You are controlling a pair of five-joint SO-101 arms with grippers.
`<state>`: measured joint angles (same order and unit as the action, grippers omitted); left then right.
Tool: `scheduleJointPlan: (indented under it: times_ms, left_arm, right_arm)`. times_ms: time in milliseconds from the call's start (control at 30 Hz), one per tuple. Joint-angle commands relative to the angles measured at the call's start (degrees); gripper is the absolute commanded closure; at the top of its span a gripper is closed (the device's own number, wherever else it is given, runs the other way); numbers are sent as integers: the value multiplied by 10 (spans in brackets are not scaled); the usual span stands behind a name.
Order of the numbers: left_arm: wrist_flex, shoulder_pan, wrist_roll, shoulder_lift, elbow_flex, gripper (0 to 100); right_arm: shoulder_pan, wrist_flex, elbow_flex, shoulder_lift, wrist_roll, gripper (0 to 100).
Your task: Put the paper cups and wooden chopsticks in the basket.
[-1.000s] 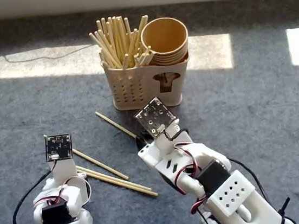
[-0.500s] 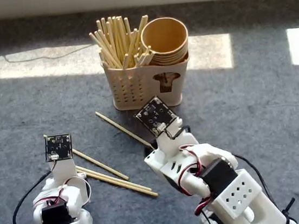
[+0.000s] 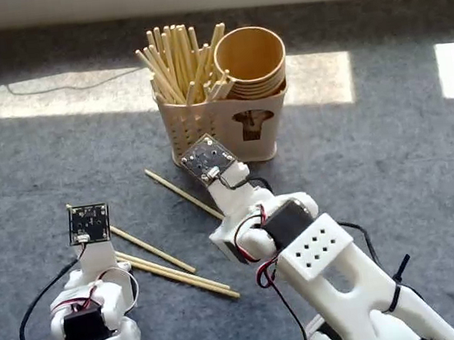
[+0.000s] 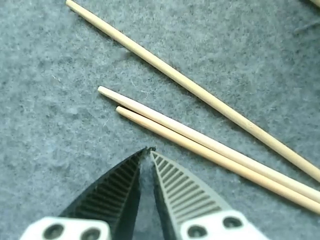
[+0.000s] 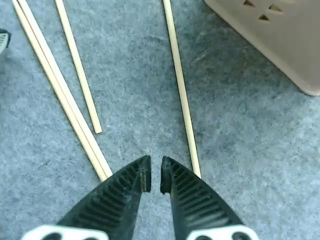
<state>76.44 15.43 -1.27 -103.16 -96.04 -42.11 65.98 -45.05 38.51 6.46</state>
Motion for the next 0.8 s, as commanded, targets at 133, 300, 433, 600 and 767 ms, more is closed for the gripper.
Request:
scheduleJointPlan:
  times_ms: [133,300,433,600,767]
  left_arm:
    - [-1,4,-3,7,-12,995]
    - [-1,4,-3,7,-12,995]
    - [-1,4,-3,7,-12,995]
    - [-1,4,-3,7,-12,995]
    - [-1,4,-3,7,-12,995]
  right_arm:
    - [-3,3,30,-29,8,949]
    - [14,-8,67,-92,8,874]
    - [14,-13,116,-168,52,842]
    - [10,-14,183,-271,105,842]
    - [9,-14,267,-368,105,842]
